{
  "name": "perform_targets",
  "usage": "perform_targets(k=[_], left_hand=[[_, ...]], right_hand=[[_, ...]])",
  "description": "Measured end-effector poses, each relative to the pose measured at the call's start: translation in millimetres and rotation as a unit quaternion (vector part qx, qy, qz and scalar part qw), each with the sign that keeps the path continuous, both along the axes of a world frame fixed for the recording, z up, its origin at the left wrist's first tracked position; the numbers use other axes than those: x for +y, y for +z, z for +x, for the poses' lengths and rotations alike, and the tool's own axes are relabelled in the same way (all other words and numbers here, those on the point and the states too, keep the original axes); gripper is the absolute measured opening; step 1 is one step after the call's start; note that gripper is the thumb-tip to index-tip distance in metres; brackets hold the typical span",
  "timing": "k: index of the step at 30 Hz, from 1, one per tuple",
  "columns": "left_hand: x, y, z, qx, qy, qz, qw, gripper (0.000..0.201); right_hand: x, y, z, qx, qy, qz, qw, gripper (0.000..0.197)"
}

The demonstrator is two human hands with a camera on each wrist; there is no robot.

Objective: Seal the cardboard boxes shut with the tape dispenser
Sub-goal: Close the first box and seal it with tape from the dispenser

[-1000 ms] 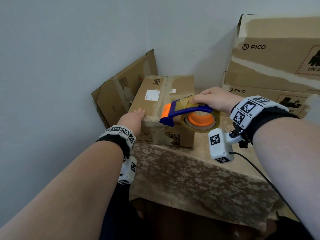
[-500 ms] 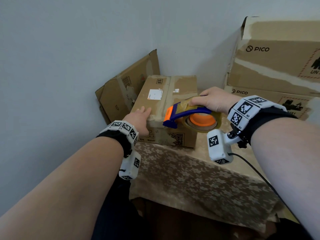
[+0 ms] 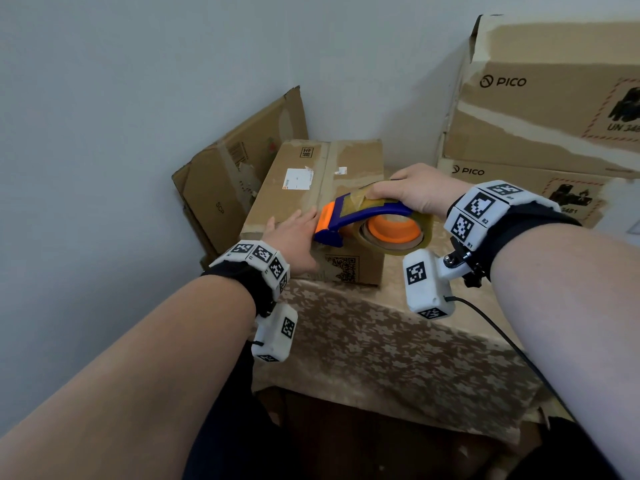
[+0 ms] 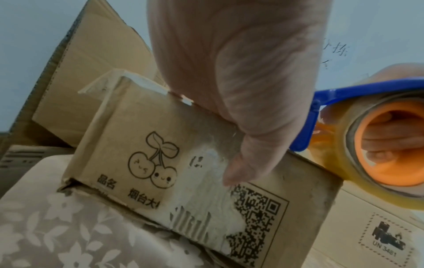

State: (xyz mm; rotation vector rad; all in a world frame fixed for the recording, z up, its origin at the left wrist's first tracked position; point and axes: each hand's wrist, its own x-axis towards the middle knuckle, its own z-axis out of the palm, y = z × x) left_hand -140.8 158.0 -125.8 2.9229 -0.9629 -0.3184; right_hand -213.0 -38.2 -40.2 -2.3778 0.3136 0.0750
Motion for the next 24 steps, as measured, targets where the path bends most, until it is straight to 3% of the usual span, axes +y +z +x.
perform_targets(k=[4, 10, 18, 24], left_hand=[[5.4, -2.4, -0.1, -0.001, 0.001, -0.021, 1.000, 0.106], [16.5, 1.0, 2.2, 0.012, -0.014, -0.029, 0.999, 0.102], [26.0, 4.3, 5.2, 0.023, -0.009, -0.022, 0.999, 0.099], [21.5, 7.7, 1.5, 0.018, -0.007, -0.016, 1.000, 0.100]], right_hand=[[0.9, -2.2, 2.4, 0.000, -0.016, 0.065, 0.998, 0.048], [9.5, -4.9, 3.0, 0.001, -0.046, 0.118, 0.992, 0.031], [21.6, -3.3, 2.9, -0.010, -0.021, 0.088, 0.996, 0.040], [4.5, -2.4, -7.5, -0.018, 0.003, 0.075, 0.997, 0.030]])
